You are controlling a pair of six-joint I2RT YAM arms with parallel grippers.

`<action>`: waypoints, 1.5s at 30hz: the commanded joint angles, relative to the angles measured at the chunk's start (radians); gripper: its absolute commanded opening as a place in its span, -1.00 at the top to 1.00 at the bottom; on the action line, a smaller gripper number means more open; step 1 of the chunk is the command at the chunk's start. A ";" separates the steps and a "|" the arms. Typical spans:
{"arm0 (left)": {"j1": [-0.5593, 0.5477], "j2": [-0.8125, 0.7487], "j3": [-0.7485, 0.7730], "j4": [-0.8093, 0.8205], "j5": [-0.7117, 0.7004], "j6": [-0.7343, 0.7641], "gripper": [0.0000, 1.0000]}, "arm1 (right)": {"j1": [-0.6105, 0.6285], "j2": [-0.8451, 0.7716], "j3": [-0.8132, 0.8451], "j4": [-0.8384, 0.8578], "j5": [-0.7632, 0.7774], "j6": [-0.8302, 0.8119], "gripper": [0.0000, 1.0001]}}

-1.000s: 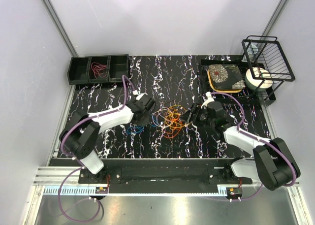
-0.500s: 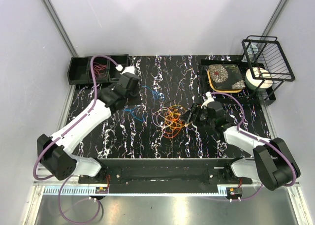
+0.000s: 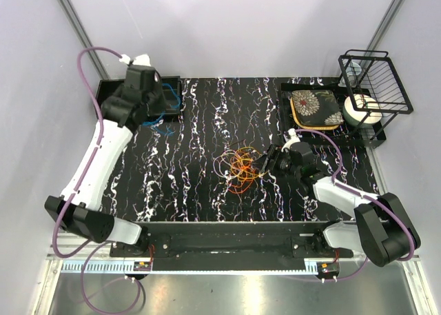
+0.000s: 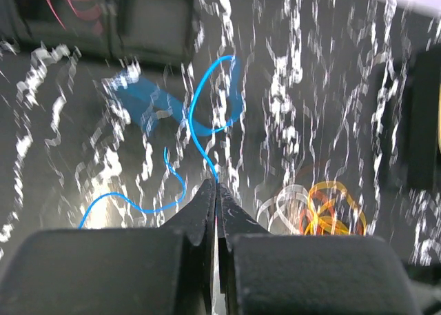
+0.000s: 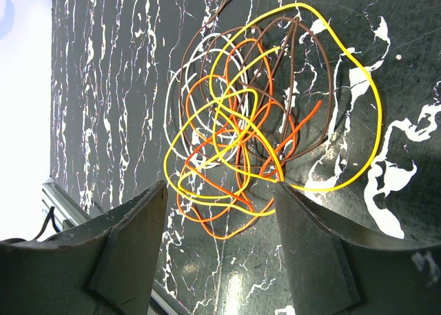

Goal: Untangle the cables

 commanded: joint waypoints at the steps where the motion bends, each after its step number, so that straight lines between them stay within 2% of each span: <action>1: 0.077 0.074 0.150 0.008 0.039 0.037 1.00 | 0.006 -0.013 0.014 0.017 0.007 -0.001 -0.39; 11: 0.197 0.367 0.552 0.024 0.059 0.031 1.00 | 0.006 -0.005 0.015 0.023 -0.002 -0.002 -0.40; 15: 0.243 0.474 0.663 0.040 0.091 0.037 1.00 | 0.006 0.001 0.015 0.026 -0.003 -0.002 -0.40; 23: 0.313 0.594 0.640 0.239 0.215 0.021 1.00 | 0.006 0.014 0.021 0.025 -0.008 -0.002 -0.40; 28: 0.319 0.673 0.606 0.353 0.255 0.008 1.00 | 0.006 0.025 0.029 0.023 -0.008 -0.002 -0.40; 37: 0.327 0.769 0.557 0.451 0.298 -0.023 1.00 | 0.006 0.042 0.037 0.017 -0.013 -0.005 -0.40; 45: 0.339 0.816 0.534 0.472 0.329 -0.041 1.00 | 0.004 0.048 0.044 0.014 -0.013 -0.005 -0.39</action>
